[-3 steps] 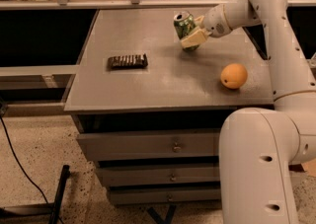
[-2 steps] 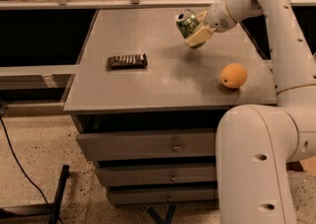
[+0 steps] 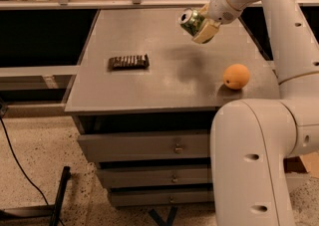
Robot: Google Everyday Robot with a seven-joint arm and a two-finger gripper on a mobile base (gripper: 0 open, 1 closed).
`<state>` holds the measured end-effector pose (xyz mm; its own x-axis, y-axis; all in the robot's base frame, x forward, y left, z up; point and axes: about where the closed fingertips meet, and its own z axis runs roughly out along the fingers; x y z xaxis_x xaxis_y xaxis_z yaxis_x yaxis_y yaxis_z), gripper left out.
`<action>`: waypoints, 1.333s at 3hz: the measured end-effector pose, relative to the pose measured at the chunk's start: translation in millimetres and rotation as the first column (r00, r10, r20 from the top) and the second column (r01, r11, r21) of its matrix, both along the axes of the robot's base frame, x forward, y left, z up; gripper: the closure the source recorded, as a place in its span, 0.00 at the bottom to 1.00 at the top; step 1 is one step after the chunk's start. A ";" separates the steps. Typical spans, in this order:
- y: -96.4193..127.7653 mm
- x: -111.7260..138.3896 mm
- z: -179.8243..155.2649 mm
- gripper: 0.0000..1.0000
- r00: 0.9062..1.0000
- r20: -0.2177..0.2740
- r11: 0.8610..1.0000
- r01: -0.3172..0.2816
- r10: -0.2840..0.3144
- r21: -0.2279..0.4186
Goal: Knock green can over
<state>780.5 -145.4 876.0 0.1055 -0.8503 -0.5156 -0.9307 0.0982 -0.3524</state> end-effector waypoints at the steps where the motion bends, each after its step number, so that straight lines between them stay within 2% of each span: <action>1: -10.0 4.6 2.6 0.99 0.999 0.037 0.989 -0.010 0.015 -0.146; 2: -22.8 3.3 2.7 0.97 0.999 0.047 0.968 -0.013 0.025 -0.250; 3: -33.5 -4.9 5.7 0.85 0.998 0.052 0.944 -0.011 0.030 -0.328; 4: -40.2 -28.5 5.9 0.66 0.999 0.035 0.932 -0.014 0.029 -0.362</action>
Offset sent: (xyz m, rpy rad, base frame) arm -0.0423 -0.0310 -0.0083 -0.3906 -0.0611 0.0255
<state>751.9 -185.6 881.8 0.1396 -0.9756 -0.1692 -0.9161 -0.0624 -0.3960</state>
